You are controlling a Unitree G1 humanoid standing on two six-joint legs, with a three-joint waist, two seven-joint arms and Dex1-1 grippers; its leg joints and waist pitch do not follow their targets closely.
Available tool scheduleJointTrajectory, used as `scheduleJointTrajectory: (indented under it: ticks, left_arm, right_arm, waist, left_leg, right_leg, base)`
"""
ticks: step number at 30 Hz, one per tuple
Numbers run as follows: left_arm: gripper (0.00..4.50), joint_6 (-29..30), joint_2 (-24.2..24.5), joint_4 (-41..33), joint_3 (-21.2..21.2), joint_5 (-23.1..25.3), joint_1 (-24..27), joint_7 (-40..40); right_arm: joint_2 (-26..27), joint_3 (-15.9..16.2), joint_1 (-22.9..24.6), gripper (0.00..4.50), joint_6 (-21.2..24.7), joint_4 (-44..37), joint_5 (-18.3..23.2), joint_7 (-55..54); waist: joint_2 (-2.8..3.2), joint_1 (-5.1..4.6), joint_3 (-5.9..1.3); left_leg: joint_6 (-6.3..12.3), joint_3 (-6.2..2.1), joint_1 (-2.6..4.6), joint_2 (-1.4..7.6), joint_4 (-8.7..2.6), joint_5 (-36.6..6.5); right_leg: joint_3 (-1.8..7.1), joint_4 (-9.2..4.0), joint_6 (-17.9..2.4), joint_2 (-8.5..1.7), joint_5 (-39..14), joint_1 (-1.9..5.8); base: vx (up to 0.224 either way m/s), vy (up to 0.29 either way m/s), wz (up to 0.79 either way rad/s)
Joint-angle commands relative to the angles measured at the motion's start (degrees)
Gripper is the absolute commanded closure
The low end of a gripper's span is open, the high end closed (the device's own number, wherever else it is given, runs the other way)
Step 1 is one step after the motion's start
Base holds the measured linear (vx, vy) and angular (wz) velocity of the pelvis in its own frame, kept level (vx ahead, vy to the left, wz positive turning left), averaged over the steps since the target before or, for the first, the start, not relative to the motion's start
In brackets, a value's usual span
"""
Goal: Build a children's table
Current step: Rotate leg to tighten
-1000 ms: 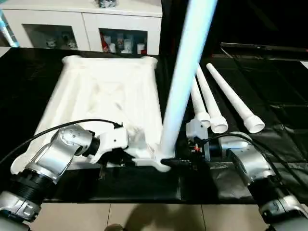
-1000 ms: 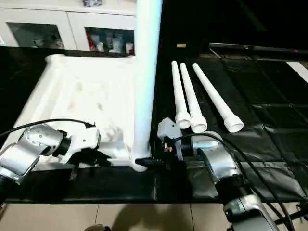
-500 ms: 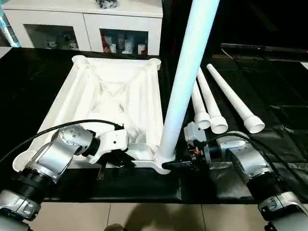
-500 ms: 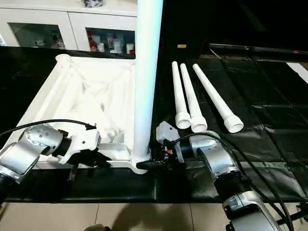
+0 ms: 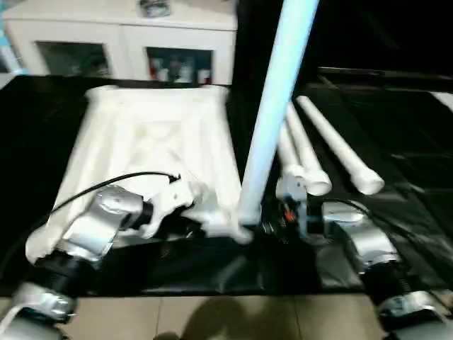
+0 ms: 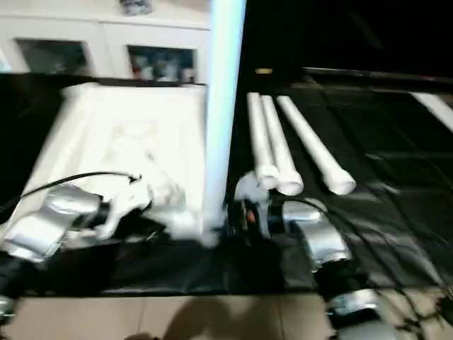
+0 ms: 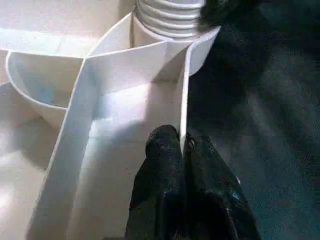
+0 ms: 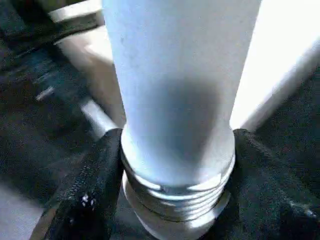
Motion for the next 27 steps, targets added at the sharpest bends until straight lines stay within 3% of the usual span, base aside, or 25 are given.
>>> scheduleJointTrajectory:
  ticks: [1,3,4,6,7,8,10,11,13,22,24,27]
  left_arm:
    - [4.50,3.0,-4.0,-0.7,2.7,-2.1,-1.1,7.0]
    - [4.50,4.2,-6.1,-1.0,3.4,-0.1,-1.2,11.3]
    - [4.50,5.7,-8.3,-1.4,3.6,1.7,-1.3,15.0]
    - [4.50,7.3,-10.0,-2.3,3.7,2.9,-1.3,17.7]
    - [4.50,8.4,-10.9,-3.0,3.7,3.1,-1.3,18.6]
    - [4.50,9.3,-11.6,-3.7,3.7,3.1,-1.2,19.2]
    - [4.50,10.8,-12.3,-4.9,3.0,3.6,-1.1,20.5]
    - [4.50,11.2,-12.3,-5.1,2.7,3.7,-1.1,20.7]
    - [4.50,11.8,-12.3,-5.3,2.2,3.5,-1.0,21.5]
    - [4.50,9.3,-9.5,-3.7,1.3,4.7,-0.5,18.5]
    - [4.50,6.1,-6.1,-2.8,-0.5,5.1,0.1,14.7]
    - [4.50,4.8,-4.2,-3.0,-1.2,4.9,0.7,12.4]
  right_arm:
    - [6.1,1.3,-1.5,1.74,2.4,4.0,0.6,-6.9]
    - [10.1,-0.2,-3.6,1.74,2.3,7.1,0.9,-13.2]
    - [13.5,-1.9,-6.2,1.74,2.8,10.4,1.5,-19.1]
    - [15.3,-2.7,-8.0,1.74,3.2,12.6,1.3,-22.3]
    - [15.7,-2.7,-8.6,1.74,3.0,13.4,0.8,-23.2]
    - [15.9,-2.6,-9.0,1.74,2.9,13.7,0.5,-23.4]
    - [16.5,-3.1,-9.1,1.74,2.3,13.7,0.2,-23.4]
    - [16.6,-3.3,-9.0,1.19,2.1,13.5,0.3,-23.4]
    - [17.1,-4.7,-9.2,1.05,1.3,14.1,0.4,-24.3]
    - [14.4,-5.2,-9.0,0.15,-3.9,14.7,-1.0,-24.7]
    - [11.3,-5.8,-6.1,0.05,-4.8,9.8,0.0,-19.9]
    - [9.1,-5.8,-4.5,0.05,-5.1,7.4,-0.4,-17.9]
  waist:
    - [0.30,-0.32,-3.33]
    - [0.19,-0.96,-3.39]
    - [0.26,-1.08,-3.40]
    - [0.28,-1.47,-3.38]
    - [-0.05,-1.54,-3.54]
    - [0.26,-1.35,-3.55]
    - [0.20,-1.29,-3.74]
    - [0.21,-1.22,-3.77]
    - [0.30,-1.15,-3.81]
    - [0.81,-1.34,-3.70]
    - [0.67,-1.09,-3.68]
    - [0.72,-0.74,-3.90]
  left_leg:
    - [-2.62,-0.92,0.33,1.07,-4.12,-20.4]
    - [-2.48,-1.09,-0.08,0.93,-4.20,-19.9]
    - [-2.32,-0.99,0.17,0.98,-4.04,-19.7]
    - [-2.01,-0.94,0.30,0.94,-3.93,-19.8]
    - [-1.71,-0.73,0.37,1.10,-3.82,-19.2]
    - [-1.27,-0.64,0.46,1.10,-3.74,-18.5]
    - [-0.82,-0.48,0.33,1.16,-3.71,-17.3]
    - [-0.69,-0.46,0.25,1.14,-3.70,-16.9]
    - [-0.28,-0.37,0.16,1.02,-3.66,-16.3]
    - [-1.08,-0.57,0.39,1.14,-3.93,-19.3]
    - [-0.45,-0.48,0.42,1.15,-3.94,-19.0]
    - [-0.04,-0.38,0.24,1.29,-3.91,-15.9]
  right_leg:
    - [1.98,-5.68,-9.2,-4.40,-25.4,1.90]
    - [1.76,-5.82,-8.2,-4.33,-26.6,2.14]
    - [1.85,-5.97,-8.0,-4.34,-26.6,1.84]
    - [1.81,-6.09,-8.3,-4.22,-25.9,1.74]
    - [1.92,-5.86,-8.6,-4.07,-23.6,1.68]
    - [2.02,-5.74,-9.2,-4.01,-21.2,1.62]
    - [2.05,-5.43,-10.1,-3.82,-17.1,1.76]
    - [2.04,-5.28,-10.3,-3.78,-16.0,1.83]
    - [2.00,-5.24,-10.6,-3.81,-14.7,2.01]
    - [1.87,-5.54,-10.3,-3.76,-17.1,1.75]
    - [1.98,-5.73,-10.0,-3.71,-16.3,1.84]
    - [2.02,-5.15,-11.2,-3.70,-11.7,2.09]
  base:
    - [0.000,0.000,0.00]
    - [0.000,0.000,0.00]
    - [0.000,0.000,0.00]
    - [0.000,0.000,0.00]
    - [0.000,0.000,0.00]
    - [0.000,0.000,0.00]
    - [0.000,0.000,0.00]
    - [0.000,0.000,0.00]
    - [0.000,0.000,0.00]
    - [0.000,0.000,0.00]
    - [0.000,0.000,0.00]
    - [0.000,0.000,0.00]
